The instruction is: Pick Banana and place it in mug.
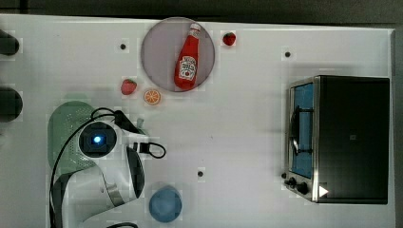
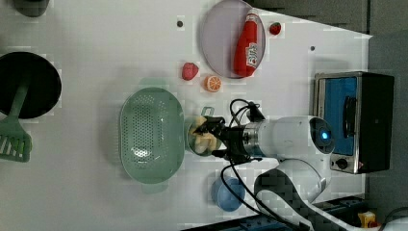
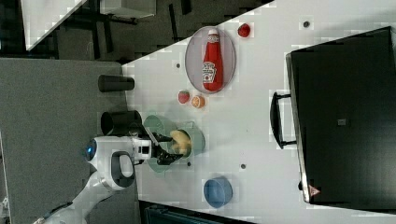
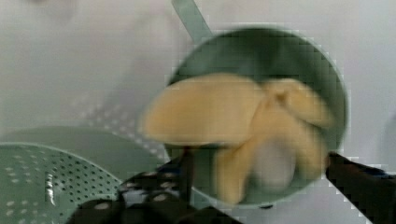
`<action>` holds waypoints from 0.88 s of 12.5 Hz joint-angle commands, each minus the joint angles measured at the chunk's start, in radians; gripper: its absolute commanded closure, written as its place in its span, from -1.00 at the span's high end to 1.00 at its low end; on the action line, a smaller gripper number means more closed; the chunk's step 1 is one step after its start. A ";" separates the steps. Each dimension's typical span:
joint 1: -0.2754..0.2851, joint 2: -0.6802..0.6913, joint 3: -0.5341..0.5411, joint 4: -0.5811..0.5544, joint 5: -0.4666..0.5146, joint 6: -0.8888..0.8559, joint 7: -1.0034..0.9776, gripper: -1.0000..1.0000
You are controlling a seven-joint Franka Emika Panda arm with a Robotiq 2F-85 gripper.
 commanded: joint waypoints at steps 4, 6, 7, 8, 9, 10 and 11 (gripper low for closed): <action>-0.034 -0.183 -0.038 0.046 0.000 -0.040 0.046 1.00; -0.045 -0.286 -0.099 0.093 0.000 -0.189 -0.035 1.00; -0.052 -0.331 -0.136 0.129 0.000 -0.277 -0.055 1.00; -0.059 -0.363 -0.176 0.173 0.000 -0.364 -0.055 1.00; -0.065 -0.386 -0.218 0.227 0.000 -0.450 -0.063 1.00; -0.070 -0.400 -0.263 0.289 -0.003 -0.544 -0.091 1.00; -0.074 -0.409 -0.307 0.350 -0.015 -0.642 -0.147 1.00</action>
